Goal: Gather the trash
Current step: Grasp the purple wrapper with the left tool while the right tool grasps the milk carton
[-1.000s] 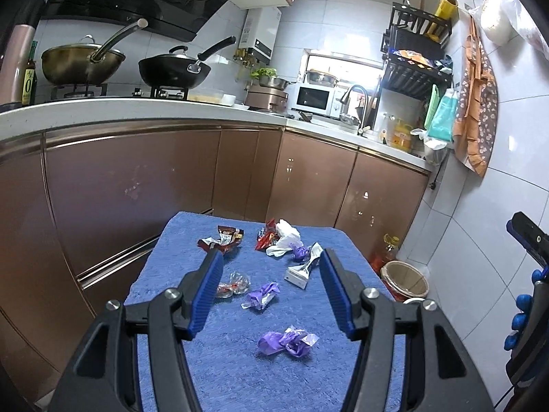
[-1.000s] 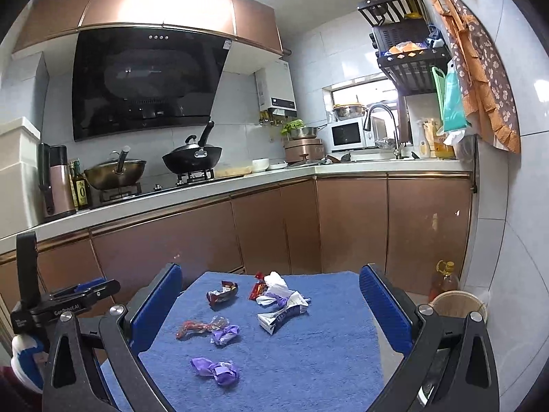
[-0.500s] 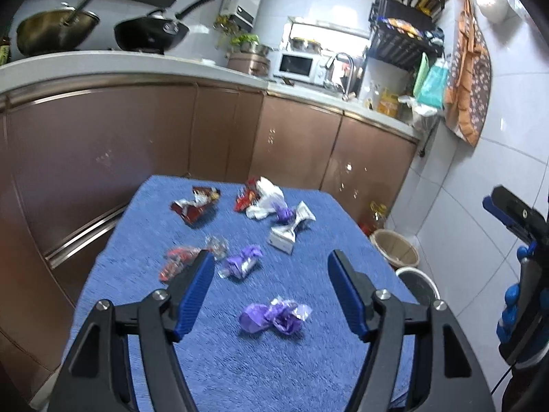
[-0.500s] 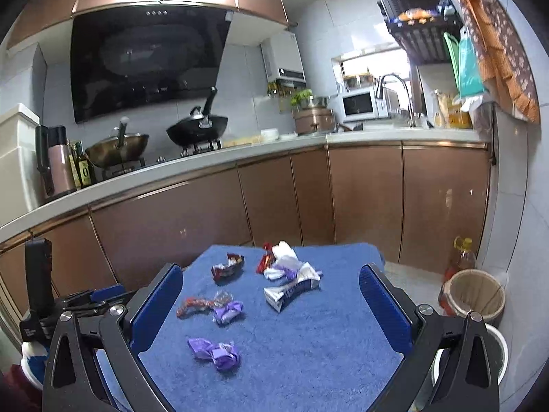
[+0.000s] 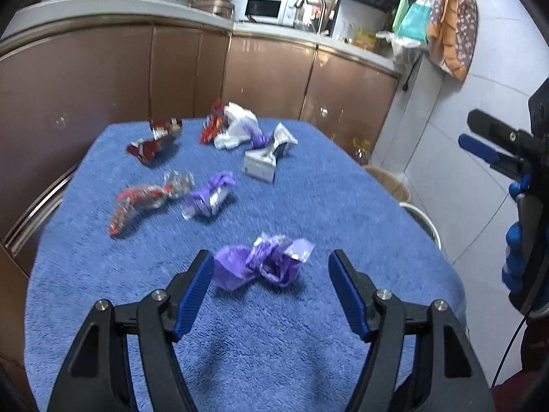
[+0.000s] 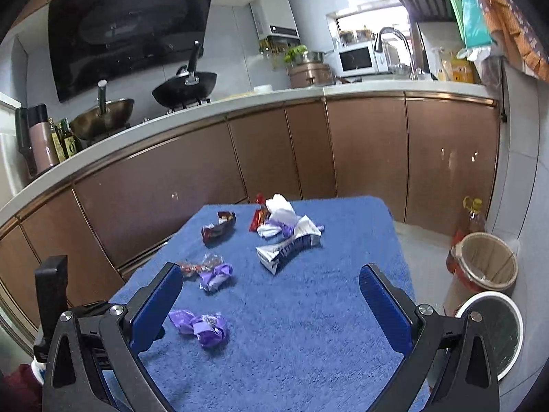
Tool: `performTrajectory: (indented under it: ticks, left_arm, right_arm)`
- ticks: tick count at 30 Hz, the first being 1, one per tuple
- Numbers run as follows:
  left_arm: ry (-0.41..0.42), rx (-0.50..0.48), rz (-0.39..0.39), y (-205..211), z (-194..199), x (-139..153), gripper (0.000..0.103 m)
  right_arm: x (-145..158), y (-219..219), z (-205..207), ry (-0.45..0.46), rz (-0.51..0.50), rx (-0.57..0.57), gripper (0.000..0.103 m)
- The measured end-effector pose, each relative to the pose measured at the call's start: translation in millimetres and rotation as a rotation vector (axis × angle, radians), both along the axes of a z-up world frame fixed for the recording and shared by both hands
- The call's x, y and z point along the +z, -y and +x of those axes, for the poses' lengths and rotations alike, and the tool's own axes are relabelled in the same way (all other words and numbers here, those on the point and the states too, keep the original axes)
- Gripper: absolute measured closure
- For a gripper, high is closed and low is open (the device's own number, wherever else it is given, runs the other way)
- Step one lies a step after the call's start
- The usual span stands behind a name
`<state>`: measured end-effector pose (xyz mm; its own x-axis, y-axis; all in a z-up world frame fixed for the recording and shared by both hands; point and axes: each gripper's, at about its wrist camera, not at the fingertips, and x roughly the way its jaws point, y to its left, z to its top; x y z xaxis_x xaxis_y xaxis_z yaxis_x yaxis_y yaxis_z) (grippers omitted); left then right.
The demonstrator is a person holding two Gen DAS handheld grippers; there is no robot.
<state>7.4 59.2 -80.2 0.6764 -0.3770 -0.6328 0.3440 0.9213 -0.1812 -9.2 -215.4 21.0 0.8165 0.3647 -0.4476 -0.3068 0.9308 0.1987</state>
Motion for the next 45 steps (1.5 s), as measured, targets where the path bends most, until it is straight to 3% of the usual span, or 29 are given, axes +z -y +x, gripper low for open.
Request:
performTrajectory:
  ticks: [10, 14, 24, 26, 27, 29, 38, 45]
  left_arm:
    - [-0.082, 0.0, -0.008, -12, 34, -31, 0.035]
    - [-0.111, -0.052, -0.04, -12, 47, -35, 0.035]
    - [-0.154, -0.147, -0.026, 10, 75, -55, 0.035]
    - [-0.164, -0.151, -0.035, 12, 80, -59, 0.039]
    - [-0.176, -0.154, -0.044, 12, 83, -61, 0.052]
    - [-0.2, -0.181, -0.089, 11, 86, -63, 0.063]
    - [-0.161, -0.178, -0.102, 8, 82, -61, 0.067]
    - [-0.144, -0.119, -0.205, -15, 87, -59, 0.067]
  right_arm:
    - [-26, 4, 24, -0.082, -0.008, -0.007, 0.0]
    - [-35, 2, 36, -0.111, -0.014, -0.001, 0.0]
    - [-54, -3, 68, -0.175, -0.042, 0.019, 0.0]
    - [-58, -5, 79, -0.194, -0.039, 0.027, 0.0]
    - [-60, -7, 85, -0.205, -0.04, 0.03, 0.0]
    - [-66, -13, 101, -0.232, -0.044, 0.038, 0.0]
    - [-95, -50, 178, -0.333, -0.008, 0.087, 0.0]
    - [-122, -55, 236, -0.433, 0.074, 0.03, 0.001]
